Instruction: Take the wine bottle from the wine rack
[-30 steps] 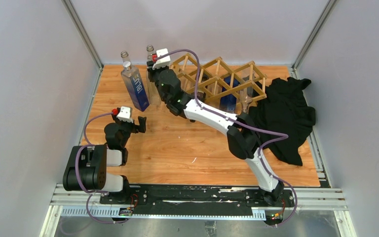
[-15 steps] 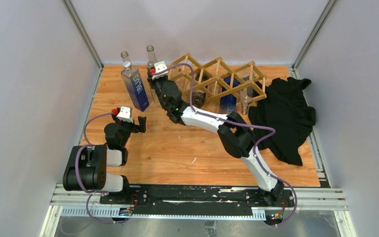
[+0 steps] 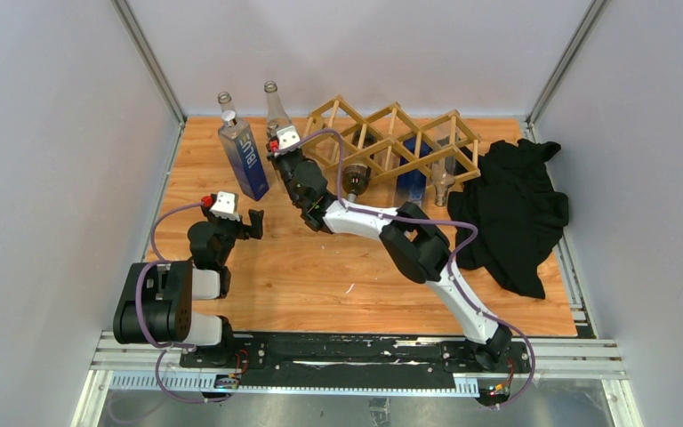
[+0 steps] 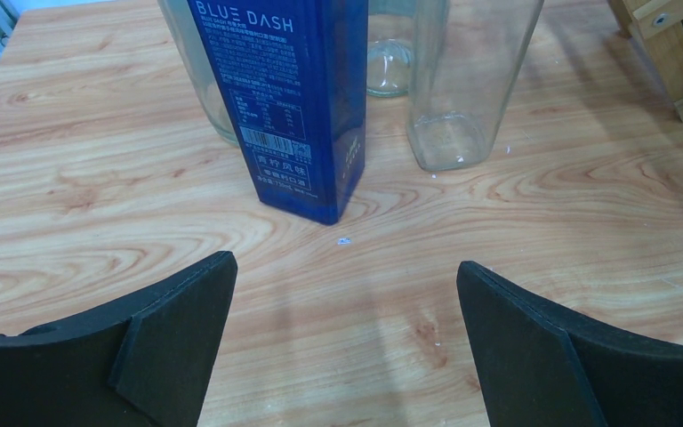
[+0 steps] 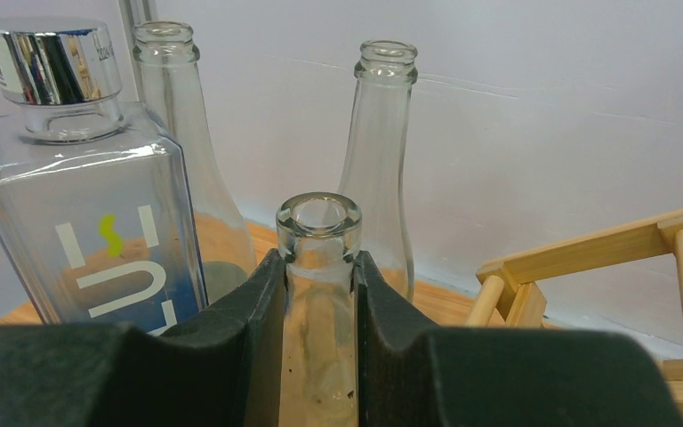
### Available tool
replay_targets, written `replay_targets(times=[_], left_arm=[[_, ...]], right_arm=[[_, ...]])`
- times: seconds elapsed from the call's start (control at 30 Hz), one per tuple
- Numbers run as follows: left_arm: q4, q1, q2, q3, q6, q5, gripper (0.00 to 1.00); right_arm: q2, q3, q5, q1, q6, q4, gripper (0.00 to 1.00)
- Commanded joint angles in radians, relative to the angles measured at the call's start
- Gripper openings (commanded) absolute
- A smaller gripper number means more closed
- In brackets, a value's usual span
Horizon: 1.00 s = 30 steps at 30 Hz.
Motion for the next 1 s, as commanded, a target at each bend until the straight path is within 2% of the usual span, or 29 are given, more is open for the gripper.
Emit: replay_targets(times=[0.0,0.5,0.53,0.6,0.67,0.77,0.8,0.83,0.9,0.97], left_arm=[[0.033,0.006,0.004,0.014,0.003,-0.008,1.0],[0.036,0.006,-0.001,0.013,0.018,0.029,1.0],[0.027,0.006,-0.013,0.012,0.02,0.027,1.0],[-0.001,0.006,-0.025,0.017,0.024,0.024,1.0],[0.02,0.006,-0.017,0.013,0.016,0.02,1.0],[0.003,0.006,-0.045,0.011,0.011,0.001,1.0],[-0.017,0.008,-0.068,0.02,0.003,0.016,1.0],[-0.117,0.014,-0.114,0.05,0.003,0.034,1.0],[-0.446,0.015,-0.236,0.173,0.029,0.023,1.0],[-0.517,0.015,-0.276,0.236,0.044,0.01,1.0]], right_arm=[[-0.006,-0.001,-0.017,-0.012,-0.049,0.162,0.0],[-0.036,-0.138,0.018,-0.014,-0.043,0.235,0.01],[-0.041,-0.147,0.02,-0.013,-0.042,0.237,0.05],[-0.053,-0.162,0.02,-0.012,-0.041,0.239,0.21],[-0.066,-0.18,0.015,-0.013,-0.041,0.238,0.33],[-0.09,-0.218,0.004,-0.011,-0.041,0.238,0.43],[-0.098,-0.23,0.002,-0.01,-0.041,0.238,0.45],[-0.104,-0.243,0.0,-0.009,-0.039,0.238,0.46],[-0.11,-0.259,-0.003,-0.005,-0.039,0.234,0.48],[-0.113,-0.263,-0.001,-0.001,-0.04,0.225,0.5]])
